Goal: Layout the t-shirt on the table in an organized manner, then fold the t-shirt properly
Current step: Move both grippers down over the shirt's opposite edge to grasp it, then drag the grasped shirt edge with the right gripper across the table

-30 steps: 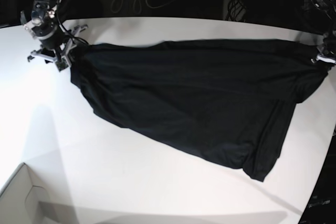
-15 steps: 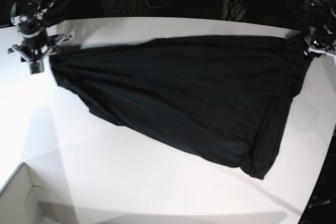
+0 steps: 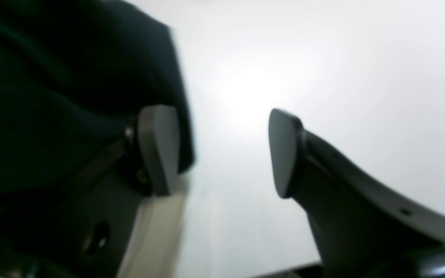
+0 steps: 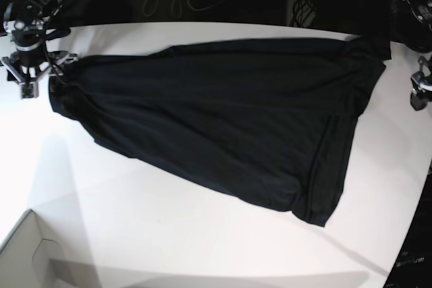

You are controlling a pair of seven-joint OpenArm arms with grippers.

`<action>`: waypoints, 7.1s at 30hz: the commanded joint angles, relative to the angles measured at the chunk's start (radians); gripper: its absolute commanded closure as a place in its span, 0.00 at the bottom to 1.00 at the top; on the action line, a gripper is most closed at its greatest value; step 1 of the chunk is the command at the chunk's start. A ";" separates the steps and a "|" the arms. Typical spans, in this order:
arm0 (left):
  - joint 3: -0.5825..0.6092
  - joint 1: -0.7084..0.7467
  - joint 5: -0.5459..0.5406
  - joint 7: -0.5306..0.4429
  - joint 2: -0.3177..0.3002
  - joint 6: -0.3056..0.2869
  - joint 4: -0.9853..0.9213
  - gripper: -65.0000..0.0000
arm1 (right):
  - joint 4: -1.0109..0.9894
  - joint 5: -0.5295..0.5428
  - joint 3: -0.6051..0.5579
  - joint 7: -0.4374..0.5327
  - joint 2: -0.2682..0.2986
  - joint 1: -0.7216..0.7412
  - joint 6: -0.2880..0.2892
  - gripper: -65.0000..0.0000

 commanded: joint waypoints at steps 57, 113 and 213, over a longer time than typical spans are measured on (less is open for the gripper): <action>0.424 -0.640 0.690 -0.913 0.083 0.198 -1.054 1.00 | -0.071 0.009 -0.250 0.018 0.060 0.264 -0.005 0.43; 0.358 -0.045 -0.216 -0.431 0.106 0.197 0.115 1.00 | 0.021 0.015 -0.574 0.020 0.052 0.217 -0.005 1.00; 0.353 0.004 -0.214 -0.431 0.060 0.197 0.080 1.00 | -0.997 0.015 -0.725 0.376 -0.089 0.718 -0.220 1.00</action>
